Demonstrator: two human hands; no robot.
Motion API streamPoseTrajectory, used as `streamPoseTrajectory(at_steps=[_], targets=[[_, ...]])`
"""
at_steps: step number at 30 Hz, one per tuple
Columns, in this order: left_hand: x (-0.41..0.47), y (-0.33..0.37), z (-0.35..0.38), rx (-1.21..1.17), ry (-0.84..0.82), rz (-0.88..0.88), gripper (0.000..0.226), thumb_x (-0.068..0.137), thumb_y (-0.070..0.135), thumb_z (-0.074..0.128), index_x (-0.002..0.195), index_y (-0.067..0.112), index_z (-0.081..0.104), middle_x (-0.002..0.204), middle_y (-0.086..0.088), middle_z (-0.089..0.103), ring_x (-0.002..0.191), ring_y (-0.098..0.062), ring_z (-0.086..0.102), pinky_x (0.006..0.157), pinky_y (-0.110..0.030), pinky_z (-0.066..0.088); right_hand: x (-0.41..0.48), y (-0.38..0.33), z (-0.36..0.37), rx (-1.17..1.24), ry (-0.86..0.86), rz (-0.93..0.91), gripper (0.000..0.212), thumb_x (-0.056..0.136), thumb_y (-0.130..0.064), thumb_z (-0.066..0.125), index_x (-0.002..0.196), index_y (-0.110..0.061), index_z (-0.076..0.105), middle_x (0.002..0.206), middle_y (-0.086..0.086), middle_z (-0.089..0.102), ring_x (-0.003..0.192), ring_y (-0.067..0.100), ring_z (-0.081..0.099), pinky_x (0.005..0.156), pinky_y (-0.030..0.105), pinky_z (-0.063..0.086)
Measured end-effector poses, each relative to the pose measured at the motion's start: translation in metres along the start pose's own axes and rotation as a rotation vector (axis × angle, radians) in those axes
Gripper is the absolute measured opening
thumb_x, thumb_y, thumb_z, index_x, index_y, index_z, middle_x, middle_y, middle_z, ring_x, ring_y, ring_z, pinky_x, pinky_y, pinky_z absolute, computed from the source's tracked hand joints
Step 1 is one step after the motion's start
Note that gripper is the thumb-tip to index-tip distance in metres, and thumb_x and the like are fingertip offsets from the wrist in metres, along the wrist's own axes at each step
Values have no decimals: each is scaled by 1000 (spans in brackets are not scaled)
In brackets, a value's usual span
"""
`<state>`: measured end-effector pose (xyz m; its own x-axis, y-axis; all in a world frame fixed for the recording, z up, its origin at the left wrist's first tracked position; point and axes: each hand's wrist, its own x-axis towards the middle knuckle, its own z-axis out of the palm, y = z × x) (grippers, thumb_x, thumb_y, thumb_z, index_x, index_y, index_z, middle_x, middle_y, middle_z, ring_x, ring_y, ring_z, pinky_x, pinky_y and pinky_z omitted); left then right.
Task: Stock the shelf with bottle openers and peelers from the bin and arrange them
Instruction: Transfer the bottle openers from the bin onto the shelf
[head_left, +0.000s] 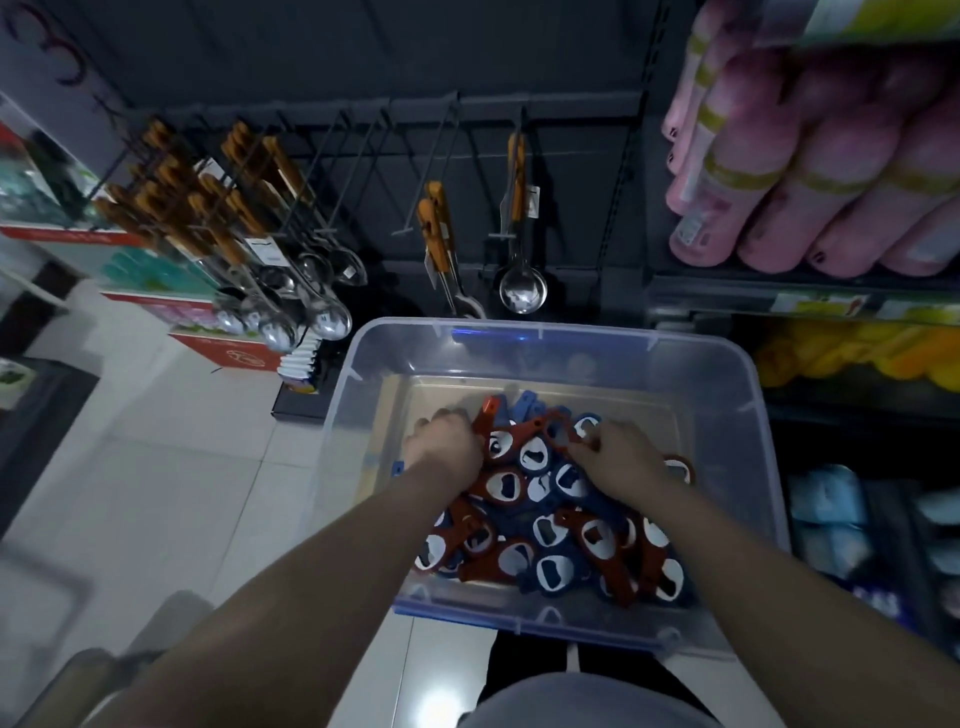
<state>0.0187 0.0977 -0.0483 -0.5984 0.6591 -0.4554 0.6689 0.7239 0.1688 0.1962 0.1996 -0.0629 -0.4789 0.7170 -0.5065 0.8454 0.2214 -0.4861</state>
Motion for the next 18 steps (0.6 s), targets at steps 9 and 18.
streamPoseTrajectory(at_steps=[9, 18], targets=[[-1, -11, -8, -211, -20, 108, 22, 90, 24, 54, 104, 8, 59, 109, -16, 61, 103, -35, 56, 84, -39, 48, 5, -12, 20, 111, 17, 90, 64, 59, -56, 80, 93, -8, 56, 82, 4, 58, 77, 21, 60, 60, 31, 45], [5, 9, -26, -348, -46, 188, 15, 89, 21, 53, 101, 20, 62, 100, -7, 67, 91, -26, 61, 78, -34, 49, -18, -12, -8, 119, 137, 46, 13, 87, -20, 64, 96, -10, 65, 94, 7, 67, 89, 25, 61, 70, 30, 43]])
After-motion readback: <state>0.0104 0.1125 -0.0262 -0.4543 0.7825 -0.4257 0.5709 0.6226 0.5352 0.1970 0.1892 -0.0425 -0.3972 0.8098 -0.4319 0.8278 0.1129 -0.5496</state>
